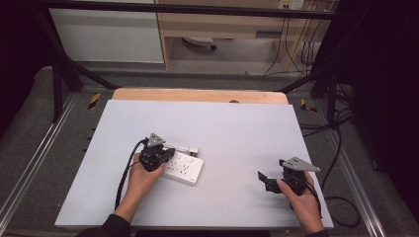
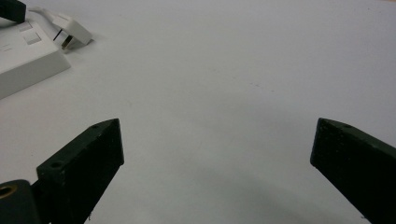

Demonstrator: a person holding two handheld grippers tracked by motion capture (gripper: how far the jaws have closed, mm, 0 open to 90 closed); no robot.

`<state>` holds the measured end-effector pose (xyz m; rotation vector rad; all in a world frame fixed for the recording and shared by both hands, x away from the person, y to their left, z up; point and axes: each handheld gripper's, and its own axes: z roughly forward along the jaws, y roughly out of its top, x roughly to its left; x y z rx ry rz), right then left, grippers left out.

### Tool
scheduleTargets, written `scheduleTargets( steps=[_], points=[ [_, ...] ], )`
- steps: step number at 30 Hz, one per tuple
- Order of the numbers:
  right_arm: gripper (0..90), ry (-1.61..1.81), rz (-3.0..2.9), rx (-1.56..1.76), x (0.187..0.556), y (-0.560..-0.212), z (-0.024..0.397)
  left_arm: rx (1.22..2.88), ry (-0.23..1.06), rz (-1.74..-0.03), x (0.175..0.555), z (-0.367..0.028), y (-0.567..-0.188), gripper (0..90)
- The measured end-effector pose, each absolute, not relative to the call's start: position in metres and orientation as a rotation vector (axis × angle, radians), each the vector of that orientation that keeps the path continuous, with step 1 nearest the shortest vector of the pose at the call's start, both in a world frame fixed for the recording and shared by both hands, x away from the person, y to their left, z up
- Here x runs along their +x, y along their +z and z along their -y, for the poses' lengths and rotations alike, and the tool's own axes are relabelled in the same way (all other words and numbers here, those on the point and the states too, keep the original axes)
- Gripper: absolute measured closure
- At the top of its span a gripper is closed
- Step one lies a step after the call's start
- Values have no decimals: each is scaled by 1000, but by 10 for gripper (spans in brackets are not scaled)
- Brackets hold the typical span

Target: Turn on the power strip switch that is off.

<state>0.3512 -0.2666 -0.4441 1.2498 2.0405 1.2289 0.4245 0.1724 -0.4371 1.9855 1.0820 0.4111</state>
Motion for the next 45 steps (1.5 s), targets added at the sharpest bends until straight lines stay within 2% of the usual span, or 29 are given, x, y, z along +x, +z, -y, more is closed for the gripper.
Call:
scheduleTargets(
  steps=[21, 29, 33, 45],
  points=[
    [31, 1230, -2040, 1247, 351, -444, 267, 1966, 385, -1057, 424, -173, -436, 900],
    [30, 1228, -2040, 1245, 351, -443, 267, 1952, 374, -1047, 423, -173, -433, 839],
    [31, 1229, -2040, 1246, 351, -443, 267, 1946, 371, -1051, 423, -174, -432, 785],
    [30, 1226, -2040, 1244, 351, -443, 267, 1940, 392, -1030, 421, -171, -428, 528]
  ],
)
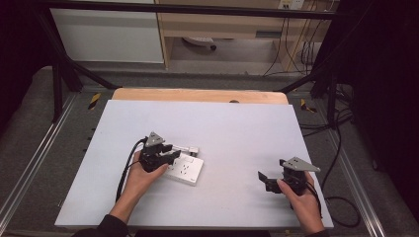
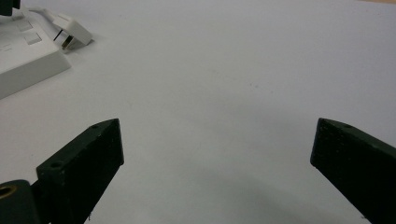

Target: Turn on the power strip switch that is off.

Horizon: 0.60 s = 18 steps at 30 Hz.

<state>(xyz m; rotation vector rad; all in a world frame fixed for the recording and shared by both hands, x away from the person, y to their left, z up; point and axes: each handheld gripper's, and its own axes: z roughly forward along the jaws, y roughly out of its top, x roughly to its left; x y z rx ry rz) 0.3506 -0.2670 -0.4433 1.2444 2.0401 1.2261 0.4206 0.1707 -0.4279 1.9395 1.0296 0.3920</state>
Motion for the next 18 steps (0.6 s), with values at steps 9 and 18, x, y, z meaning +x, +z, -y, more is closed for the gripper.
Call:
scheduleTargets(
  steps=[9, 18],
  points=[
    [30, 1226, -2040, 1241, 351, -443, 268, 1933, 400, -999, 419, -167, -424, 403],
    [30, 1226, -2041, 1245, 351, -443, 267, 1961, 408, -1015, 417, -161, -423, 174]
  ],
)
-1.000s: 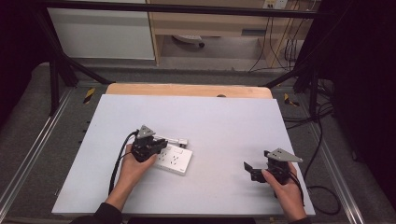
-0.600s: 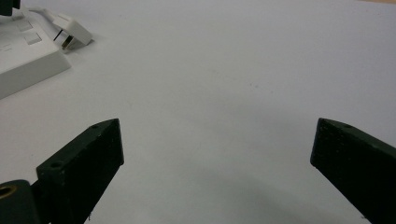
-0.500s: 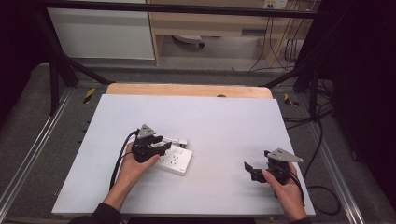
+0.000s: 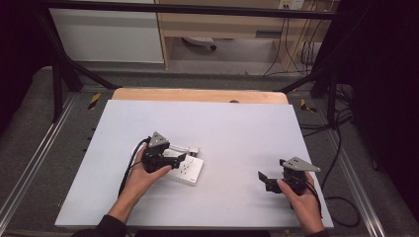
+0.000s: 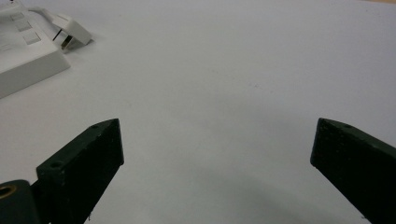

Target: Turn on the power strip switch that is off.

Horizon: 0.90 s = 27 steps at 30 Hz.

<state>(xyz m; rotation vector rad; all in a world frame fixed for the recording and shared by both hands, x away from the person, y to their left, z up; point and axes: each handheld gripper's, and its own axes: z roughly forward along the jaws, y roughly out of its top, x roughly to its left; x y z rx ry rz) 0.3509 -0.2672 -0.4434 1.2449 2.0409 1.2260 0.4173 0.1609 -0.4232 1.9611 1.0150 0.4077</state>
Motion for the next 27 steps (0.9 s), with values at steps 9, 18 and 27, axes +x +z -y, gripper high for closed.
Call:
scheduleTargets(
  steps=[9, 18, 27],
  points=[
    [30, 1228, -2045, 1243, 352, -444, 267, 1938, 354, -955, 411, -161, -417, 101],
    [29, 1237, -2045, 1234, 353, -443, 267, 1849, 394, -967, 400, -177, -397, 99],
    [24, 1267, -2044, 1235, 353, -442, 267, 1786, 415, -988, 387, -202, -387, 94]
  ],
)
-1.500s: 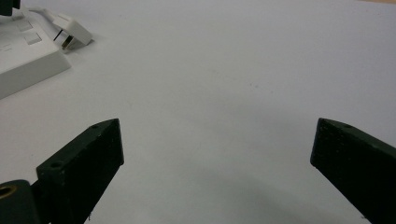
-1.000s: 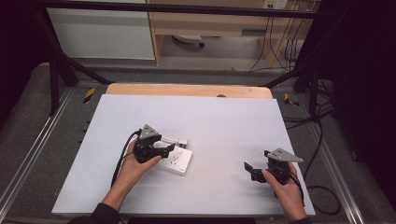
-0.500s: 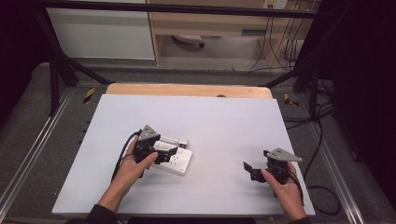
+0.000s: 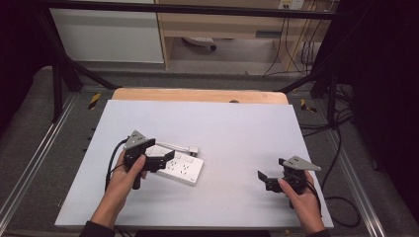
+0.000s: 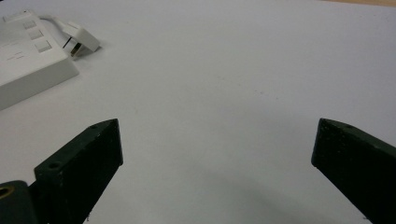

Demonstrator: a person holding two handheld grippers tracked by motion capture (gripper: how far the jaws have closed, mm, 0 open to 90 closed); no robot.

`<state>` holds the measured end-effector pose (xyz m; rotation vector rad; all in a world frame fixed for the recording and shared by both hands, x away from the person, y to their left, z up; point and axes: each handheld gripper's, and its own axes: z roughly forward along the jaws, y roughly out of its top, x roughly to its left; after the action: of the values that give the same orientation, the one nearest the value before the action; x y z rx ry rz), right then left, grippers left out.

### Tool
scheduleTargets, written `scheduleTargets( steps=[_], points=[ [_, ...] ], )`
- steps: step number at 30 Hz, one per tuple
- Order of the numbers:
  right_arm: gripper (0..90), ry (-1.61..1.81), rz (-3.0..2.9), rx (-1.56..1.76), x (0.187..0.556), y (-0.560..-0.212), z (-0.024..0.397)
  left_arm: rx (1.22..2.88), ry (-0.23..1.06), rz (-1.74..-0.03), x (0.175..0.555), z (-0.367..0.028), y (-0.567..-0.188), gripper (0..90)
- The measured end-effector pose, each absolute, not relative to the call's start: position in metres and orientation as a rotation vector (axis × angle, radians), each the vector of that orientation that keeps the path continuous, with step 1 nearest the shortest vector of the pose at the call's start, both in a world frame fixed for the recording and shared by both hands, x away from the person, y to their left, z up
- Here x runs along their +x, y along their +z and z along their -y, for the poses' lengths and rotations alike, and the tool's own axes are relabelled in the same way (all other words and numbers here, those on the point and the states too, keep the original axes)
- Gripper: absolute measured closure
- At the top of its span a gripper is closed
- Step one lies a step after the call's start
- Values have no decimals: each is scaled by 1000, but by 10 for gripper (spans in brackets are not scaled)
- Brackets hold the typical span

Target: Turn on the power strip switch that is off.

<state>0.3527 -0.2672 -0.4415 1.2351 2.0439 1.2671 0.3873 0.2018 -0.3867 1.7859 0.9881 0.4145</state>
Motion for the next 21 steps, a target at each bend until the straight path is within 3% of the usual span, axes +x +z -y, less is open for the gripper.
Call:
scheduleTargets(
  steps=[21],
  points=[
    [24, 1267, -2037, 1245, 352, -442, 268, 1682, 479, -1025, 346, -259, -380, 88]
  ],
)
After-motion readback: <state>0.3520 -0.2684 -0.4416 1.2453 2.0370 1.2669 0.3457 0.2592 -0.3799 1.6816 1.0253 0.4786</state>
